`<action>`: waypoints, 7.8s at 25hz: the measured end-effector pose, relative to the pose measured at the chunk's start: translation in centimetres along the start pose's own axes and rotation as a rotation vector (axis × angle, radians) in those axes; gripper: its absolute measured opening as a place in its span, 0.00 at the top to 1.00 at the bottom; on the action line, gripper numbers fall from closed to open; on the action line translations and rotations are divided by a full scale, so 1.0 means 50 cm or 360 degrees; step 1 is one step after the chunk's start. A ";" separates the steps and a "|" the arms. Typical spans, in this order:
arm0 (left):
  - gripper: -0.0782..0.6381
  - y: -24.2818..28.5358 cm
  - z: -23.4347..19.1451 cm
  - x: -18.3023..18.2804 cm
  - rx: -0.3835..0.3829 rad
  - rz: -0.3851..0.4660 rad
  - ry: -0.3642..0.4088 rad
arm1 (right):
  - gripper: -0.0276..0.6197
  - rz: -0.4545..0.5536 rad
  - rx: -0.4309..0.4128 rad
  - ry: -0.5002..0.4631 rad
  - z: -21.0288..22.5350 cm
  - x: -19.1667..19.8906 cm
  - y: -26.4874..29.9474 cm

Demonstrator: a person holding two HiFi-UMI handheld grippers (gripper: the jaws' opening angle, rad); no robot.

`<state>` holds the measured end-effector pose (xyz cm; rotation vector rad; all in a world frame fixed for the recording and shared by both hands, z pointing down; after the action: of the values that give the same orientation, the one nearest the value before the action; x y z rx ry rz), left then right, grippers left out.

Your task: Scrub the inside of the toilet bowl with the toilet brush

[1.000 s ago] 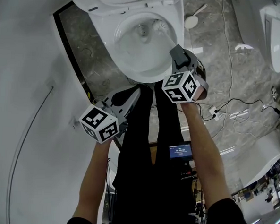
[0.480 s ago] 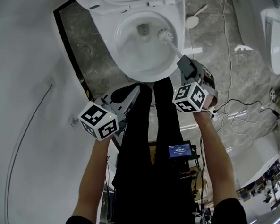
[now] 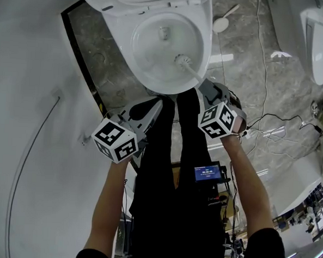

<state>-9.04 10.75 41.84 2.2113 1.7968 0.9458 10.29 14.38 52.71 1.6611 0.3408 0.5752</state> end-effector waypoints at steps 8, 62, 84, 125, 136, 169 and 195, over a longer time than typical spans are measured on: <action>0.88 0.002 0.001 0.004 -0.0003 0.0005 -0.0006 | 0.72 0.0018 -0.0096 0.0174 -0.027 -0.002 0.004; 0.88 -0.051 -0.053 0.001 0.0000 0.0041 -0.0033 | 0.71 0.0414 -0.0570 0.1366 0.002 -0.234 0.086; 0.88 -0.069 -0.084 -0.011 -0.0012 0.0045 -0.0036 | 0.65 0.0511 -0.0552 0.1766 0.054 -0.263 0.182; 0.88 -0.014 -0.039 -0.001 -0.0005 0.0018 0.0004 | 0.63 0.0835 -0.0804 0.2918 0.159 -0.160 0.116; 0.88 -0.010 -0.034 0.012 -0.0015 0.0022 -0.0012 | 0.66 0.0803 -0.0552 0.3012 0.205 -0.057 0.103; 0.88 -0.026 -0.053 0.023 -0.0076 0.0076 -0.0070 | 0.71 0.0434 -0.0315 0.2646 0.206 -0.017 0.200; 0.88 0.018 -0.025 0.048 -0.0032 0.0073 -0.0087 | 0.71 0.0221 -0.0324 0.1749 -0.005 0.058 0.122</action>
<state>-8.76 12.34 44.17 2.2526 1.7131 0.8990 11.96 15.04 59.22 1.0405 0.9157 1.5559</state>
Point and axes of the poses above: the fingertips, and each gripper's own axes: y forward along the fingers, z to its right, x out of its underside, the point moved 4 cm from there along -y, backward along the fingers, and after that the axes turned 9 degrees about -y, right-handed, at the moved point
